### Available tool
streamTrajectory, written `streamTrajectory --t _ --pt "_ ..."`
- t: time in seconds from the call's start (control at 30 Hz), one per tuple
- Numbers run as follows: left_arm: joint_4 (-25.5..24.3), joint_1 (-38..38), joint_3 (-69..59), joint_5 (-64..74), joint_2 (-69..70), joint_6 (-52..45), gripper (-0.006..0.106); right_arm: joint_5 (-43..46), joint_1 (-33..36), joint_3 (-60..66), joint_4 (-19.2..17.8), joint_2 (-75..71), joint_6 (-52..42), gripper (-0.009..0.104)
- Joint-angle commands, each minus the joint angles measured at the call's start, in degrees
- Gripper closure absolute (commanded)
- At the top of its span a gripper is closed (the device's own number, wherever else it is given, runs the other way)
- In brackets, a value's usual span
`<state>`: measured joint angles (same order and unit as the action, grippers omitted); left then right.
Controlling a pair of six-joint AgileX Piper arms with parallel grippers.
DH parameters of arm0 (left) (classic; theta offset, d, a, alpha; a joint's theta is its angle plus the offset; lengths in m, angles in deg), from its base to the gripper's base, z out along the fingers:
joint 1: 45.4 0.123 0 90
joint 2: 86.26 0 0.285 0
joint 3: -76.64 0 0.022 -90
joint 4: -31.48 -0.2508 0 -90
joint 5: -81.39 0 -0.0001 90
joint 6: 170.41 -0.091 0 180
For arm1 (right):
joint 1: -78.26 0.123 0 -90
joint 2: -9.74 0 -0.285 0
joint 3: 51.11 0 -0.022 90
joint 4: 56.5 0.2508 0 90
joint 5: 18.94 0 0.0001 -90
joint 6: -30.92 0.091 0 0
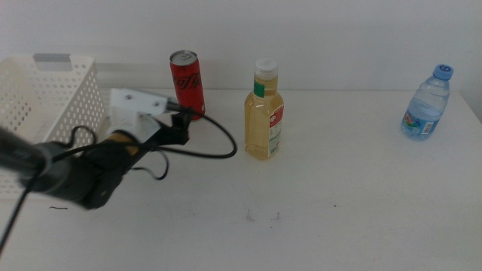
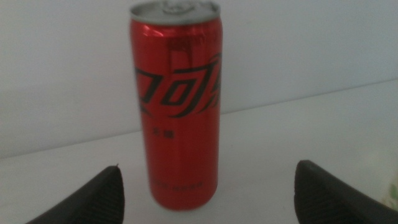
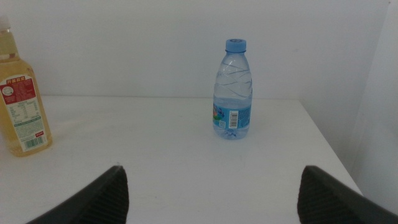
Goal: Use arms to grab the bottles and put them into the dustbin to the left of the table.
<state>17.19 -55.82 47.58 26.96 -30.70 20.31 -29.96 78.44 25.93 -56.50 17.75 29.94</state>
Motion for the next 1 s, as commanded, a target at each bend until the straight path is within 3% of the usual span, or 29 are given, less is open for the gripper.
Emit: streamTrajectory --t 0.0,0.4,0.73,0.97 --pt "1.5 -1.5 4.5 2.2 -2.8 0.9 0.007 0.7 -0.2 0.2 -0.5 -0.2 -0.4 0.002" --pt "3.4 -2.8 24.1 14.4 -13.5 1.5 0.007 0.7 -0.2 0.2 -0.5 -0.2 -0.4 0.002" --pt "5.8 -2.8 31.0 15.7 -18.3 1.1 0.007 0.7 -0.2 0.2 -0.5 -0.2 -0.4 0.002" --pt "10.1 -2.8 34.4 15.9 -20.2 -2.7 0.007 0.7 -0.2 0.2 -0.5 -0.2 -0.4 0.002"
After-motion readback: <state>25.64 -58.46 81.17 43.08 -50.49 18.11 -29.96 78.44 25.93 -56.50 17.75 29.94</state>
